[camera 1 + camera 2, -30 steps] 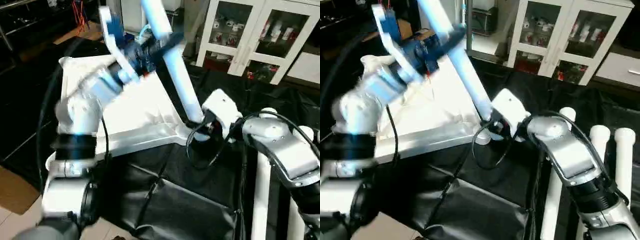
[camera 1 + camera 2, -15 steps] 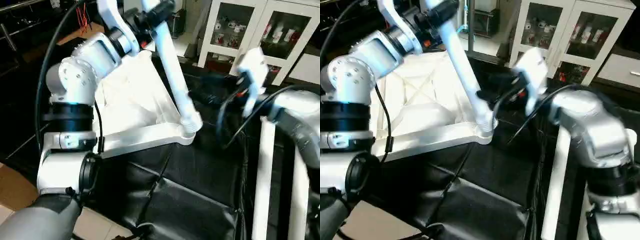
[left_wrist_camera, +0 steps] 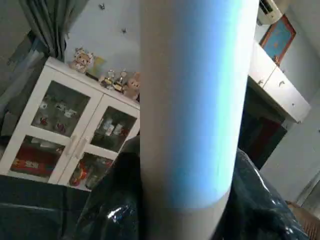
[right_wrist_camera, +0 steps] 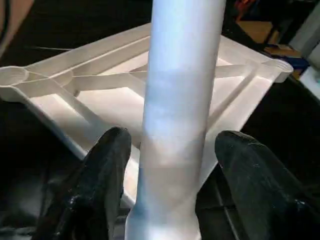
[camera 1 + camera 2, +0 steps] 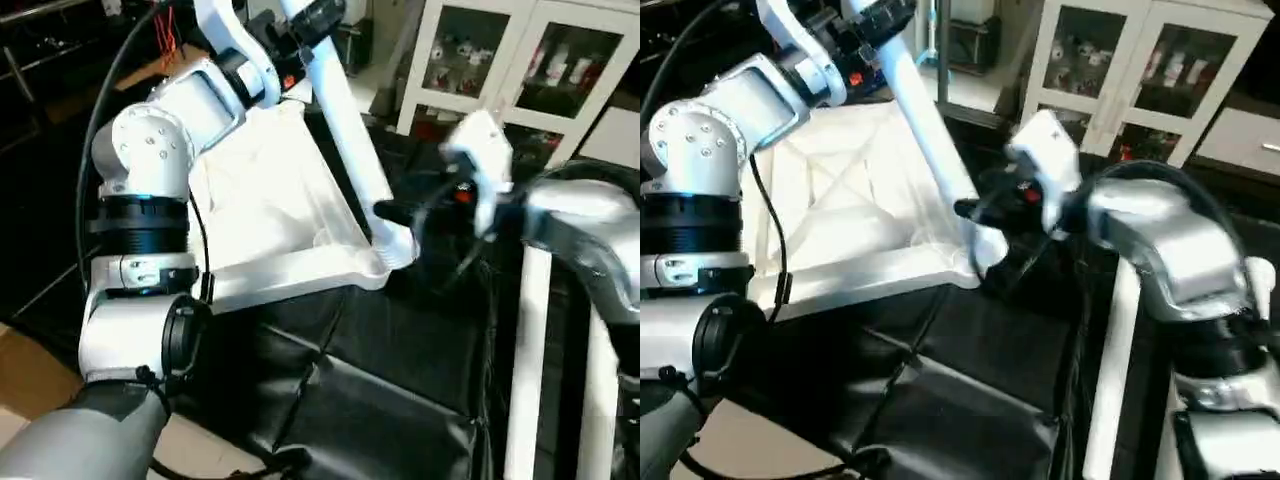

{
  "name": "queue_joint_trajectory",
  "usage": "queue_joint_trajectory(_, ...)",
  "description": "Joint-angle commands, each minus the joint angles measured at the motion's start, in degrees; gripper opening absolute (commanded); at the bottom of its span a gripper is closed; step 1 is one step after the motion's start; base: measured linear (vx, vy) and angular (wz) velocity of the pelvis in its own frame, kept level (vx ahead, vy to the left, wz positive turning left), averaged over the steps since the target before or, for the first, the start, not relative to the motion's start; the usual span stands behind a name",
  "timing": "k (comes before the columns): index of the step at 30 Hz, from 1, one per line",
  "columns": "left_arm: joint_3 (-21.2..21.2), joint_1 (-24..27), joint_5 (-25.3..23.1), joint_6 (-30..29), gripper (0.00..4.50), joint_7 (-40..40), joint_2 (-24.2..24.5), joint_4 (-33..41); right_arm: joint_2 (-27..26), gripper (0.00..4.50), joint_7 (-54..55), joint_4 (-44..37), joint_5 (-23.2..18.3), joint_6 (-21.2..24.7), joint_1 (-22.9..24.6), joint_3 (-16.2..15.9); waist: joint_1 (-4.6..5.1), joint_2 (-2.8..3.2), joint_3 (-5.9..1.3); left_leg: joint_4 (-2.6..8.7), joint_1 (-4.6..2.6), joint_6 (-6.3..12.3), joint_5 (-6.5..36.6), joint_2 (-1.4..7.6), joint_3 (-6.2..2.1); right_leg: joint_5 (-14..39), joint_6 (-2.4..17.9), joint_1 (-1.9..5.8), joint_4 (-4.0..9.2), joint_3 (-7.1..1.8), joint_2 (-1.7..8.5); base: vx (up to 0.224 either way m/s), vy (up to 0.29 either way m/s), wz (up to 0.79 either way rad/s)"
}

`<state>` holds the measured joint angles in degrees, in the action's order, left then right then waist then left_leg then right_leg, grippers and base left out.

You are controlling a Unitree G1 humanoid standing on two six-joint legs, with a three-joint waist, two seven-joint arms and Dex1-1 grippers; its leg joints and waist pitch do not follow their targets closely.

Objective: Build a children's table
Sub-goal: Insert table leg to table base

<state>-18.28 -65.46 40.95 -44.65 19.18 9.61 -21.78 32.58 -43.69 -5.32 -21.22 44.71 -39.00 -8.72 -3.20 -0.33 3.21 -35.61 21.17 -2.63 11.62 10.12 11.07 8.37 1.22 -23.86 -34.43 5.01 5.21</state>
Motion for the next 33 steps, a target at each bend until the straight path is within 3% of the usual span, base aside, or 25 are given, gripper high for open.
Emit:
queue_joint_trajectory(1,-0.57,-0.88,1.03,-0.71,1.59,-0.70,0.10,0.18,-0.29,3.00,1.20,0.84,1.75,0.83,-1.10,-1.01,-0.05,0.22,-4.47,3.68,-0.53,2.03,6.77,2.43,-1.35,10.73,12.82,3.82,3.34,-2.60,2.89,0.000,0.000,0.00)
queue_joint_trajectory(5,-0.23,-0.72,1.10,-1.41,1.59,-0.36,0.03,0.66,-1.11,3.00,1.68,1.01,3.11,1.26,-1.80,-3.85,-0.13,0.35,-4.41,3.76,-0.63,1.70,7.58,2.43,-1.32,10.60,13.17,3.89,3.39,-2.60,2.90,0.000,0.000,0.00)
queue_joint_trajectory(7,-0.04,-0.78,0.94,-1.46,1.59,-0.07,0.27,0.68,-0.99,2.72,1.13,1.29,3.63,1.31,-2.06,-4.67,-0.19,0.27,-4.41,3.78,-0.59,1.54,7.55,2.46,-1.36,10.71,12.92,3.94,3.31,-2.66,2.96,0.000,0.000,0.00)
queue_joint_trajectory(17,-0.25,-0.61,0.63,-1.19,1.59,0.14,0.82,0.13,-0.83,2.00,-1.77,2.02,2.36,1.34,-2.87,-4.26,-0.16,0.32,-4.42,3.78,-0.57,1.60,7.69,2.47,-1.35,9.85,13.20,3.99,3.29,-2.72,3.00,0.000,0.000,0.00)
queue_joint_trajectory(28,-0.05,-1.20,0.39,-0.86,1.59,0.68,0.80,-0.63,-0.65,1.89,-4.77,2.45,0.36,2.36,-3.04,-3.47,-0.22,0.43,-4.47,3.78,-0.58,1.73,7.44,2.52,-1.40,9.10,13.61,4.04,3.21,-2.68,3.02,0.000,0.000,0.00)
queue_joint_trajectory(30,1.41,-0.32,1.11,-0.96,1.59,5.01,1.27,1.10,-1.09,1.89,-6.10,2.48,-1.70,2.62,-2.88,-1.99,-0.25,0.40,-4.49,3.78,-0.62,2.08,7.39,2.44,-1.34,8.92,13.83,4.09,3.32,-2.70,3.04,0.000,0.000,0.00)
queue_joint_trajectory(31,2.95,1.24,2.65,-1.27,2.15,11.08,1.80,3.41,-1.56,1.89,-8.20,2.29,-4.58,2.83,-2.71,0.08,-0.33,0.40,-4.46,3.82,-0.64,2.23,7.17,2.52,-1.35,8.84,14.00,4.00,3.25,-2.72,3.12,0.000,0.000,0.00)
queue_joint_trajectory(32,3.91,3.48,4.81,-1.24,2.29,17.87,2.22,5.78,-1.64,1.88,-11.50,1.53,-8.16,2.29,-2.33,2.35,-0.44,0.40,-4.41,3.94,-0.54,2.61,7.49,2.60,-1.38,9.05,14.50,4.26,3.28,-2.73,3.35,0.000,0.000,0.00)
queue_joint_trajectory(33,4.01,4.08,5.38,-1.12,2.29,19.49,2.28,6.28,-1.59,1.88,-12.49,1.28,-9.05,1.97,-2.20,2.89,-0.47,0.38,-4.42,3.93,-0.45,2.80,7.67,2.68,-1.34,8.69,15.00,4.42,3.16,-2.78,3.49,0.000,0.000,0.00)
